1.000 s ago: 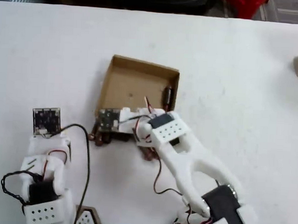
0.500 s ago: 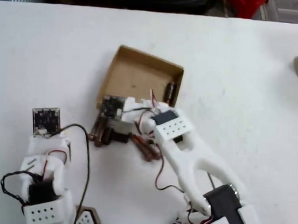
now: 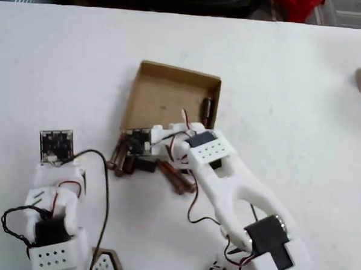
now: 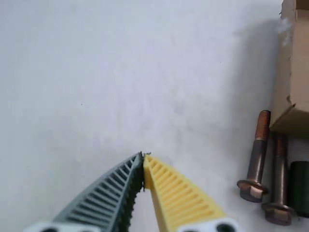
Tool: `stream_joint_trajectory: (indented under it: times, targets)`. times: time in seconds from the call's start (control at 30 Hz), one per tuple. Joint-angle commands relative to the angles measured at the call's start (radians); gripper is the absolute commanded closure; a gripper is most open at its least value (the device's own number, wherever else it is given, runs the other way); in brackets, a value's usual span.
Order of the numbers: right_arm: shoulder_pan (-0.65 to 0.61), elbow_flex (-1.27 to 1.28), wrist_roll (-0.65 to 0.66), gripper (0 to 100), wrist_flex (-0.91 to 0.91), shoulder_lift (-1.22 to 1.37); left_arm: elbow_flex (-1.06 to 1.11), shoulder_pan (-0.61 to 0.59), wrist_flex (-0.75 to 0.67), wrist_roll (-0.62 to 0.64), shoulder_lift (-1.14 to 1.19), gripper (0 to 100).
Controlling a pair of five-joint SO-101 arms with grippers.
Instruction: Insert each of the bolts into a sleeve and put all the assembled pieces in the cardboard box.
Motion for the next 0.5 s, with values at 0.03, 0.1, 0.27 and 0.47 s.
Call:
stream_joint_trajectory:
  times: [0.03,0.1,0.27,0.47]
  targets:
    - [0.024,-0.043,0.011,83.2,-0.013,0.013,0.0,-0.005,-0.002,-0.009,-0.007,98]
    - [0.024,-0.044,0.011,79.2,-0.013,0.012,0.0,-0.005,-0.002,-0.009,-0.007,98]
    - [0.019,-0.068,0.011,84.9,0.044,-0.056,0.0,-0.005,-0.002,-0.009,-0.007,98]
    - [0.016,-0.08,0.011,91.8,0.186,-0.275,0.0,-0.005,-0.002,-0.009,-0.007,98]
